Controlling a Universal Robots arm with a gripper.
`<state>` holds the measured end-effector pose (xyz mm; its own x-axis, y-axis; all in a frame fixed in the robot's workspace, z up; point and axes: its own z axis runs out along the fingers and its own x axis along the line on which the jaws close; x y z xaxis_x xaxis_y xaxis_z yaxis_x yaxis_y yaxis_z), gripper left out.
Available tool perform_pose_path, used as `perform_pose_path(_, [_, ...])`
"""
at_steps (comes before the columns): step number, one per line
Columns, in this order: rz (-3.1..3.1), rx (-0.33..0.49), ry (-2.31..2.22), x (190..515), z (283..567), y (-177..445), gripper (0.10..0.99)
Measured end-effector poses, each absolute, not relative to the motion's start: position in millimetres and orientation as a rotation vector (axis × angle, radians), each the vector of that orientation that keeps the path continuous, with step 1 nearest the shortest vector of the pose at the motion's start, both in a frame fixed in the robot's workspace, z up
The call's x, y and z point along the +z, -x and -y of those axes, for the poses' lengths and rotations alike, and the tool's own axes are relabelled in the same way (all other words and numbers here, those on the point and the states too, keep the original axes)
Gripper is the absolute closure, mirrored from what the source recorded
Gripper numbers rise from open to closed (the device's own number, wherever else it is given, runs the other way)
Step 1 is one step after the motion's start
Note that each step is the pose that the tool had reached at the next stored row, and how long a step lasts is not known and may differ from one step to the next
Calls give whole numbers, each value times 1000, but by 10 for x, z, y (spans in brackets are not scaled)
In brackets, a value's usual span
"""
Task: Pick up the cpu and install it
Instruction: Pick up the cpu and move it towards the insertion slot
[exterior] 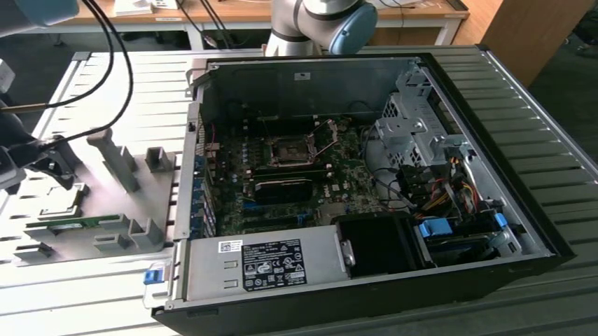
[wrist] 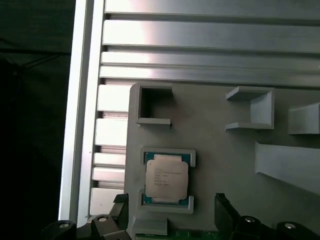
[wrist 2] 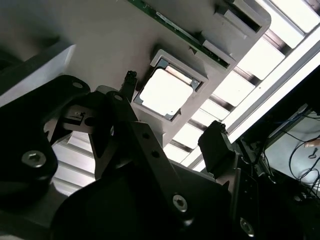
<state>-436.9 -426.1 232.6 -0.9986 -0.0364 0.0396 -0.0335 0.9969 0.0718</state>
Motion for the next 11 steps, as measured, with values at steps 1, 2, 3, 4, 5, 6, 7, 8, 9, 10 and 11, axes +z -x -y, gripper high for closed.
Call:
perform_pose_path(1, [3098,-110,-55,2308,4261,4369,310])
perform_pose_path(2, [3098,-110,-55,2289,4259,4368,310])
perform_pose_path(3, [3098,-110,-54,2272,4256,4368,310])
perform_pose_path(4, [3098,-110,-50,2252,4251,4368,310])
perform_pose_path(5, [3099,-111,-38,2234,4248,4368,310])
perform_pose_path(6, [3099,-111,-20,2216,4247,4368,310])
perform_pose_path(7, [3100,-111,-6,2199,4246,4368,310])
perform_pose_path(8, [3100,-111,-1,2181,4246,4369,310])
perform_pose_path(9, [3100,-111,-1,2163,4245,4369,310])
perform_pose_path(10, [3100,-111,0,2145,4244,4369,310])
perform_pose_path(11, [3100,-111,0,2127,4242,4370,310])
